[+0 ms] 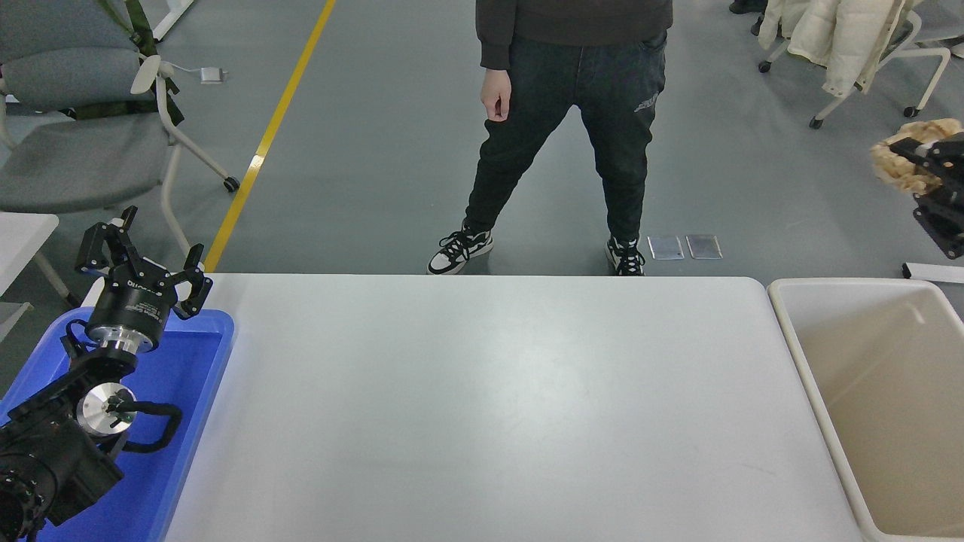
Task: Clean the table surface
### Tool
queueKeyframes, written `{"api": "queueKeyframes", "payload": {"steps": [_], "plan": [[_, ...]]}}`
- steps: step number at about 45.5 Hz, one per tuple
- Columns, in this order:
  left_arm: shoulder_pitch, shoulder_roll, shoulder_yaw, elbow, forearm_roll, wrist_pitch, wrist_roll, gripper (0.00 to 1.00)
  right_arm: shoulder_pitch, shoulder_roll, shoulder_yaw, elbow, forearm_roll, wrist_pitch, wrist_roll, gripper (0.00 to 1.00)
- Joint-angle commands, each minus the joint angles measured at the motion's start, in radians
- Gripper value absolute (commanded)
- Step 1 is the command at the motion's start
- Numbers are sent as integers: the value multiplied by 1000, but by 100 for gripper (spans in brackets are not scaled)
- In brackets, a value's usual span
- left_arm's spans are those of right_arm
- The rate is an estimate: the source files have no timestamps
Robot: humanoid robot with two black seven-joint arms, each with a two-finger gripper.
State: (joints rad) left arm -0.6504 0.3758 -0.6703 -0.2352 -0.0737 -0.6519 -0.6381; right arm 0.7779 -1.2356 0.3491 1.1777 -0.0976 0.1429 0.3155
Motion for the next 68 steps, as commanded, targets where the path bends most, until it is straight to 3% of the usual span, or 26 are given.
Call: {"api": "queueKeyframes", "payload": {"steps": [1, 18, 37, 53, 68], "plan": [[0, 0, 0, -1, 0, 0, 0, 100, -103, 84, 7, -274, 79, 104, 19, 0], [0, 0, 0, -1, 0, 0, 0, 100, -227, 383, 8, -855, 121, 282, 7, 0], [0, 0, 0, 1, 0, 0, 0, 100, -253, 633, -12, -1109, 101, 268, -13, 0], [0, 0, 0, 1, 0, 0, 0, 100, -226, 781, -58, -1169, 102, 118, -62, 0], [0, 0, 0, -1, 0, 0, 0, 100, -195, 841, -59, -1167, 102, -42, -88, 0]]}}
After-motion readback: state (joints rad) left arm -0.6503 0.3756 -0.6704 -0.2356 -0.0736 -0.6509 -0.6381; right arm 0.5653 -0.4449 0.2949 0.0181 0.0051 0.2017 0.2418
